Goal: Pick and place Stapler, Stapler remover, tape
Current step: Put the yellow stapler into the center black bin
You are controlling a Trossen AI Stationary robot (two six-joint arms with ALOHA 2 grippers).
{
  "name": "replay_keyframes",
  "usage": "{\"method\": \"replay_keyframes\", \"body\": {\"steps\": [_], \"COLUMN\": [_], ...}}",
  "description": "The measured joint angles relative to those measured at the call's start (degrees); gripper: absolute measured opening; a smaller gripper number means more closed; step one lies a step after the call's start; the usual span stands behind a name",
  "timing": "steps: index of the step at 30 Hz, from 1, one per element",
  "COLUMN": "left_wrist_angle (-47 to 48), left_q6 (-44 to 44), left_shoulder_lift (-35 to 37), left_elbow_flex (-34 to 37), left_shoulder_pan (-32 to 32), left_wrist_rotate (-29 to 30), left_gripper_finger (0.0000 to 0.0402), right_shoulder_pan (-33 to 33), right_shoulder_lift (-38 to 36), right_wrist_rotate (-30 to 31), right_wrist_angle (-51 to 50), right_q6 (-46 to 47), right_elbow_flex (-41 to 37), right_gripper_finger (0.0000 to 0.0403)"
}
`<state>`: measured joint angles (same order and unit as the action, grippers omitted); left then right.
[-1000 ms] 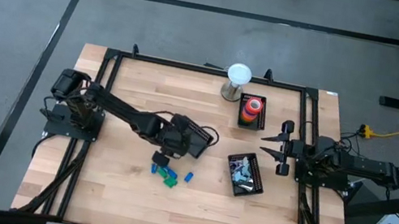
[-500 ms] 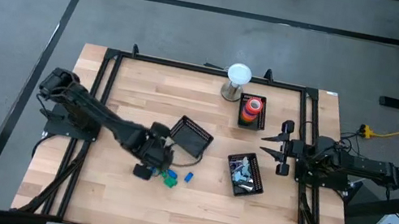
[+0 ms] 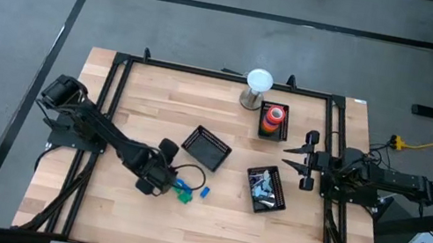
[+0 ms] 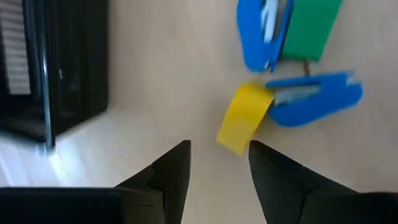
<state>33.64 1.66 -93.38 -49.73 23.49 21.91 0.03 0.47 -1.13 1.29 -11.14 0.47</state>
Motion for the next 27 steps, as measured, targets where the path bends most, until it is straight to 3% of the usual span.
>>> {"method": "replay_keyframes", "body": {"steps": [8,18,27], "left_wrist_angle": [-4.5,-8.3,-8.5], "left_q6": [5.5,9.6,6.1], "left_shoulder_lift": [0.0,-0.2,-0.2], "left_elbow_flex": [0.5,0.6,3.0], "left_shoulder_pan": [-0.7,-6.2,-7.6], "left_wrist_rotate": [-6.3,-13.7,-14.2], "left_gripper_finger": [0.0144,0.0127,0.0077], "right_shoulder_pan": [0.0,0.0,0.0], "right_shoulder_lift": [0.0,0.0,0.0], "right_wrist_rotate": [0.0,0.0,0.0], "right_wrist_angle": [0.0,0.0,0.0], "right_q6": [0.0,0.0,0.0], "right_elbow_flex": [0.0,0.0,0.0], "right_gripper_finger": [0.014,0.014,0.014]}}
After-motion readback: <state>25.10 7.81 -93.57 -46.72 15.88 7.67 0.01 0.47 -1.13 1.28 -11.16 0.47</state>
